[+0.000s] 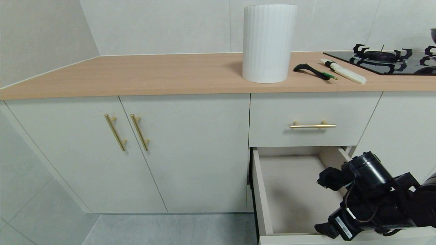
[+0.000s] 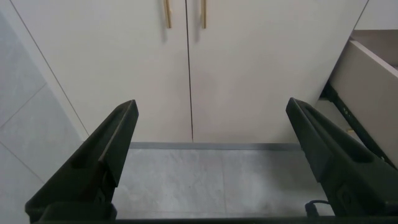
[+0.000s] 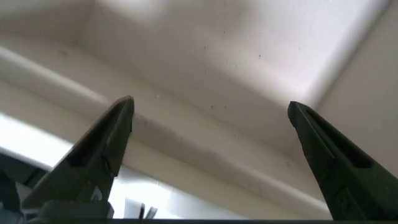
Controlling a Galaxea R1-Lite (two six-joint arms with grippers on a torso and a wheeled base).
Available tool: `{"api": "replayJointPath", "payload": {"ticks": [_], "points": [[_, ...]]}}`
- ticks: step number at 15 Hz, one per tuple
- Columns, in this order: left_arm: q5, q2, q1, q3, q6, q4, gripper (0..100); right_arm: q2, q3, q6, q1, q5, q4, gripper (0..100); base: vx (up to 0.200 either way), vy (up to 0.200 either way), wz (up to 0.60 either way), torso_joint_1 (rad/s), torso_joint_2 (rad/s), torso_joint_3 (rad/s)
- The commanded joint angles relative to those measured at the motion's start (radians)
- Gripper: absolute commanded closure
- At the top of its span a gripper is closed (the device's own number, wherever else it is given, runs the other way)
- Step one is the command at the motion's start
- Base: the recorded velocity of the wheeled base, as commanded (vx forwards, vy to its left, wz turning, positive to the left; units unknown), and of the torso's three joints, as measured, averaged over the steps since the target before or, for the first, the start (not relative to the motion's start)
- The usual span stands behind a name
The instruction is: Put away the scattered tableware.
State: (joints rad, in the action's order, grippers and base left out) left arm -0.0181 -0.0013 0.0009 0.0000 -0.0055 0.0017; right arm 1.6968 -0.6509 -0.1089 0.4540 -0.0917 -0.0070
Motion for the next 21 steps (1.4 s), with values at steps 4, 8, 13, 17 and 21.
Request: {"api": "replayJointPath", "payload": {"ticks": [4,8,13,17,21], "points": [[0.000,0.001,0.001,0.000,-0.001,0.000,0,-0.071,-0.001,-0.044,0.028,0.000,0.110,0,0.000,0.000,0.00,0.000,0.00,0.000],[0.000,0.001,0.001,0.000,-0.001,0.000,0,-0.089,-0.007,-0.092,0.061,-0.005,0.268,0,0.000,0.000,0.00,0.000,0.00,0.000],[0.000,0.001,0.001,0.000,-0.001,0.000,0,-0.085,-0.023,-0.095,0.092,-0.013,0.326,0,0.000,0.000,0.00,0.000,0.00,0.000],[0.000,0.001,0.001,0.000,-0.001,0.000,0,-0.085,-0.168,0.143,0.054,-0.019,0.309,0,0.000,0.000,0.00,0.000,0.00,0.000],[0.000,0.001,0.001,0.000,-0.001,0.000,0,-0.080,-0.263,0.298,-0.017,-0.019,0.214,0,0.000,0.000,0.00,0.000,0.00,0.000]]}}
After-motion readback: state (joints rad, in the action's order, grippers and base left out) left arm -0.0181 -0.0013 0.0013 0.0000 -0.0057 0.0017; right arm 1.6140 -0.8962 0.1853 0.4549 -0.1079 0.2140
